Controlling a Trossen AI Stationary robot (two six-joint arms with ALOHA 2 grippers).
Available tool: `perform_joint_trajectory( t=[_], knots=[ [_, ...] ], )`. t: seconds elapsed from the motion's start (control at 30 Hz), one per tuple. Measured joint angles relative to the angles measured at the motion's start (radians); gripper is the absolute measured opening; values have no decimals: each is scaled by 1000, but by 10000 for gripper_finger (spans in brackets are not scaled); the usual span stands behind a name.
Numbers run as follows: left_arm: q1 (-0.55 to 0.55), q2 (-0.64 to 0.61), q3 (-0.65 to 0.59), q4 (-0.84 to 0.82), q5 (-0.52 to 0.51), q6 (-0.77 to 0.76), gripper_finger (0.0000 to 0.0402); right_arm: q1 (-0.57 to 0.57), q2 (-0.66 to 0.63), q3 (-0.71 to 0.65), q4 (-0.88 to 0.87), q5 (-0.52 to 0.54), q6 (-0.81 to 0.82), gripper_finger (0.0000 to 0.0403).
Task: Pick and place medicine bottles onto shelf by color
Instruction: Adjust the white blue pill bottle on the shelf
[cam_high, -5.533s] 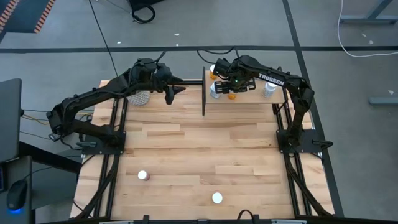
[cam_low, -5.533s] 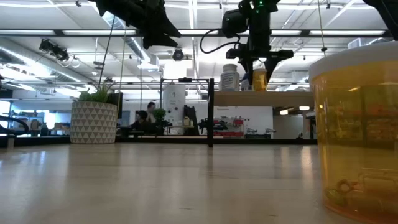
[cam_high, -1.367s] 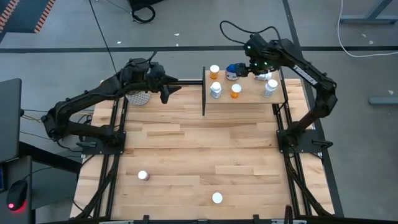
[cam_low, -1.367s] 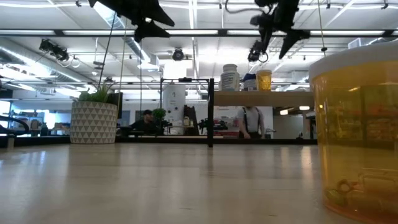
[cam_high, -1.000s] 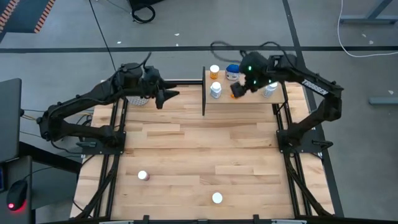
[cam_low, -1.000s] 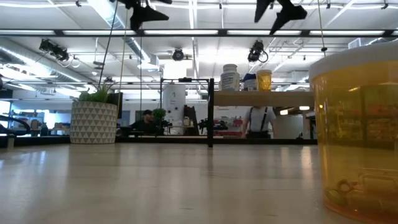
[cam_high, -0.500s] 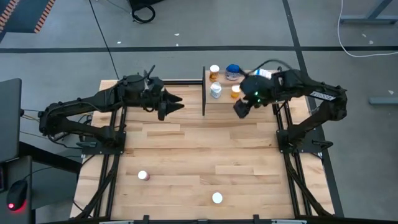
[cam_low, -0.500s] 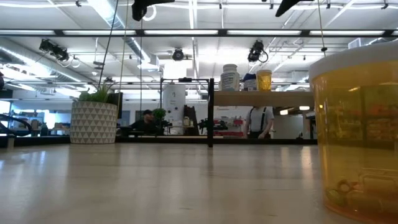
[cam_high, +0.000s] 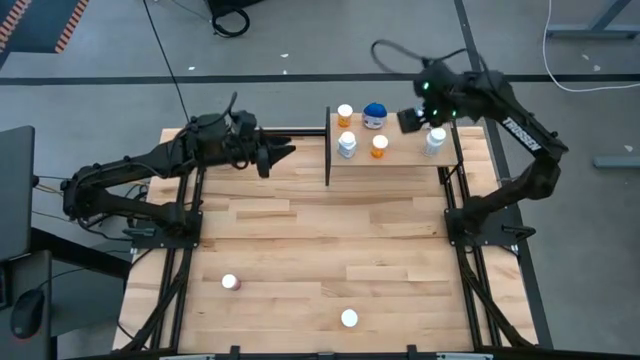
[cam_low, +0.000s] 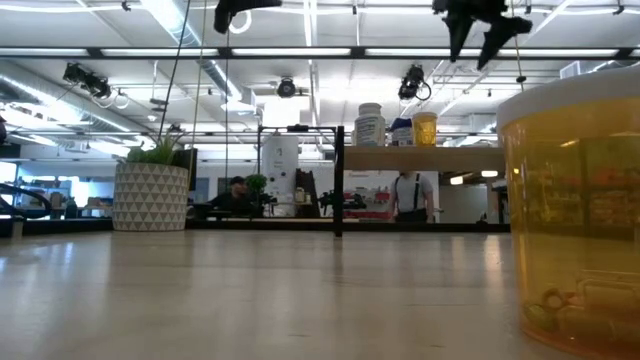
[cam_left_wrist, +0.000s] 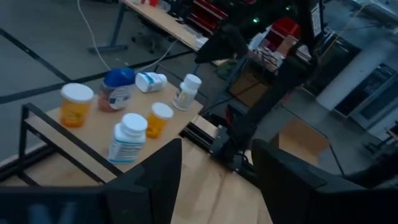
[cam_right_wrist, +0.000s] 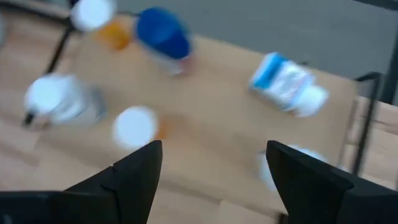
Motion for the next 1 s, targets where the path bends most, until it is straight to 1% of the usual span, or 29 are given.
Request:
perform_joint_trajectory(
  t=[0.13,0.2,0.27,0.43,0.57,0.7,0.87,1.0],
  knots=[
    [36,0,0,0,3,1,199,-170,25,0,11,-58,-42,296],
    [54,0,0,4,3,1,200,-228,50,0,11,-89,-63,296],
    [79,0,0,12,17,7,203,-263,80,0,11,-112,-85,296],
    [148,0,1,57,74,45,215,-312,159,-1,11,-125,-105,296],
    [193,0,1,52,143,38,226,-351,217,-1,10,-145,-56,296],
    [209,0,1,50,200,36,233,-379,262,-1,10,-165,-9,297],
    [237,0,1,50,205,92,235,-403,290,-1,3,-184,-5,297],
    [268,0,1,48,203,79,235,-421,293,-1,1,-176,8,297]
  ],
)
